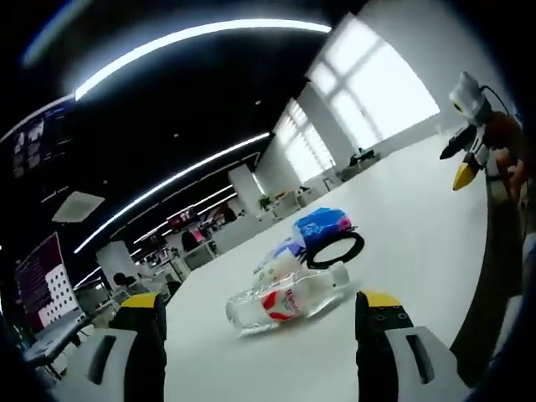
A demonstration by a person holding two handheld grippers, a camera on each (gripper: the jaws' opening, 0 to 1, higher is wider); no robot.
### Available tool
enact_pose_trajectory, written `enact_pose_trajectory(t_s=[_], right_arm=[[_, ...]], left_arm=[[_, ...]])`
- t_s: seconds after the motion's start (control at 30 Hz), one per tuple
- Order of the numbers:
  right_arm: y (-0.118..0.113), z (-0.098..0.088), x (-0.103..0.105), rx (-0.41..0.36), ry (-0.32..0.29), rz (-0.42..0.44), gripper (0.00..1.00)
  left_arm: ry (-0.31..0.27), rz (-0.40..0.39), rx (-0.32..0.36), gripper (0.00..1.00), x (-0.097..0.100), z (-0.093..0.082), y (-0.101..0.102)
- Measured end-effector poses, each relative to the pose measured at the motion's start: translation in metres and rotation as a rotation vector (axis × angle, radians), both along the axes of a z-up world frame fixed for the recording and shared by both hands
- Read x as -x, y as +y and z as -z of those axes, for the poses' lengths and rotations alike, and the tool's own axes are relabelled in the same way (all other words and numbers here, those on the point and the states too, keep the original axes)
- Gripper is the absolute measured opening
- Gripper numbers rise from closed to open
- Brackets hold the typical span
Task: Arrange the tabletop items into an orderly group along one side of the table until the central work area is clear of visible clutter.
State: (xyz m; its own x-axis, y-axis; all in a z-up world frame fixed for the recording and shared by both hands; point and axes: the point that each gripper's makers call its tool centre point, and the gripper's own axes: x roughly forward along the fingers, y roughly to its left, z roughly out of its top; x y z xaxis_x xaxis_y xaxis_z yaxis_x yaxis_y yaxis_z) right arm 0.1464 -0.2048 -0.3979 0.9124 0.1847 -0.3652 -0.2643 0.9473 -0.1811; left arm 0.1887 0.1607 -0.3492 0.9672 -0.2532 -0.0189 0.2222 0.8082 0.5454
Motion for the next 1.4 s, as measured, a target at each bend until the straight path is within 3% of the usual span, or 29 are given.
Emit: enact_pose_trajectory(t_s=[0.27, 0.4, 0.67, 0.83, 0.9, 1.03, 1.13, 1.2, 1.4], right_arm=[[0.001, 0.001, 0.001, 0.0, 0.002, -0.001, 0.87], [0.0, 0.002, 0.001, 0.002, 0.005, 0.001, 0.87], [0.001, 0.0, 0.001, -0.011, -0.009, 0.0, 0.86], [0.003, 0.004, 0.003, -0.004, 0.008, -0.005, 0.85], [0.009, 0.006, 0.004, -0.03, 0.016, -0.029, 0.85], [0.011, 0.007, 0.004, -0.032, 0.018, -0.033, 0.85], [0.017, 0.005, 0.006, -0.048, 0.02, -0.057, 0.85], [0.024, -0.007, 0.01, -0.092, -0.004, -0.098, 0.85], [0.02, -0.012, 0.007, -0.067, -0.028, -0.086, 0.85]], left_arm=[[-0.017, -0.047, -0.177, 0.93, -0.006, 0.004, 0.0], [-0.039, -0.055, -0.227, 0.93, -0.007, 0.002, -0.003], [-0.06, -0.055, -0.288, 0.91, -0.01, -0.001, -0.007], [-0.037, -0.04, -0.29, 0.89, -0.012, 0.003, -0.009], [-0.059, -0.031, -0.331, 0.89, -0.014, 0.002, -0.014], [-0.076, -0.024, -0.346, 0.89, -0.014, 0.0, -0.018], [-0.072, -0.017, -0.38, 0.89, -0.018, 0.002, -0.024], [-0.074, -0.027, -0.42, 0.89, -0.023, 0.005, -0.026], [-0.078, -0.016, -0.451, 0.89, -0.025, 0.007, -0.03]])
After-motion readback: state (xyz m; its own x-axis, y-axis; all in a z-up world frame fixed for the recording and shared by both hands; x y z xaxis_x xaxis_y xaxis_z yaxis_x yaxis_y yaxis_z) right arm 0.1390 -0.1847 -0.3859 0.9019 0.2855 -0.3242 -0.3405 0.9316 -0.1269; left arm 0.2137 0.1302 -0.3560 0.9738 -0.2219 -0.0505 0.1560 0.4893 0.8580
